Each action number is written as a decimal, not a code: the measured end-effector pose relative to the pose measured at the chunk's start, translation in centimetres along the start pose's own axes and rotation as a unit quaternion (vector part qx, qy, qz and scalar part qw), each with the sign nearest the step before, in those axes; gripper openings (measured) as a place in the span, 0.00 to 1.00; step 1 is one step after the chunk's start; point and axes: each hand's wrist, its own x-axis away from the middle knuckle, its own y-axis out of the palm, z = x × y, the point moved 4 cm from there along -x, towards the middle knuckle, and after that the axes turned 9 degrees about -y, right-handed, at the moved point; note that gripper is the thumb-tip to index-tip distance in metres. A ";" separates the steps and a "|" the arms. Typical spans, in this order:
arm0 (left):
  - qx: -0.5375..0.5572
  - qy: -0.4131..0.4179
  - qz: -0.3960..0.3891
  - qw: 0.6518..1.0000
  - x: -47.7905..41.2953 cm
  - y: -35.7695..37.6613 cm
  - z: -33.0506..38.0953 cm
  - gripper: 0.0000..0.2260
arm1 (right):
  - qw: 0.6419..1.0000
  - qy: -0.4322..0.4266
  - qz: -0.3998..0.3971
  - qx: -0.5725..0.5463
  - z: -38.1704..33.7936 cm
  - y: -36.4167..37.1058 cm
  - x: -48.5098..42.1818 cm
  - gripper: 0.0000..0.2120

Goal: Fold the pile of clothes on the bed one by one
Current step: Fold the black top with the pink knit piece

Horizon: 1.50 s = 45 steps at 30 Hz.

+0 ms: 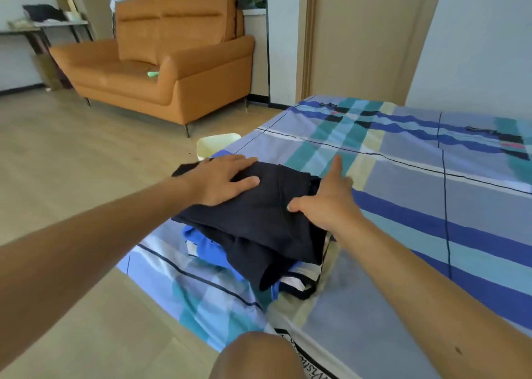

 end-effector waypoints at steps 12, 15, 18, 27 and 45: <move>0.271 -0.066 0.058 0.958 0.7 7.0 -2.9 0.36 | 0.961 -0.217 -0.014 0.169 0.8 7.9 -0.1 0.42; 0.339 -0.088 0.071 0.934 0.8 8.5 -3.7 0.35 | 0.969 -0.200 0.007 0.148 1.7 8.4 -0.1 0.47; 0.353 -0.104 0.066 0.927 0.6 9.0 -3.8 0.37 | 0.978 -0.174 0.022 0.113 2.6 8.9 0.1 0.49; 0.308 -0.121 0.034 0.943 0.8 9.1 -4.2 0.40 | 0.983 -0.148 0.001 0.104 3.4 8.8 0.0 0.47; 0.422 -0.006 0.148 0.895 5.3 -2.2 4.5 0.16 | 0.983 -0.134 0.061 -0.111 -0.8 -4.4 1.8 0.22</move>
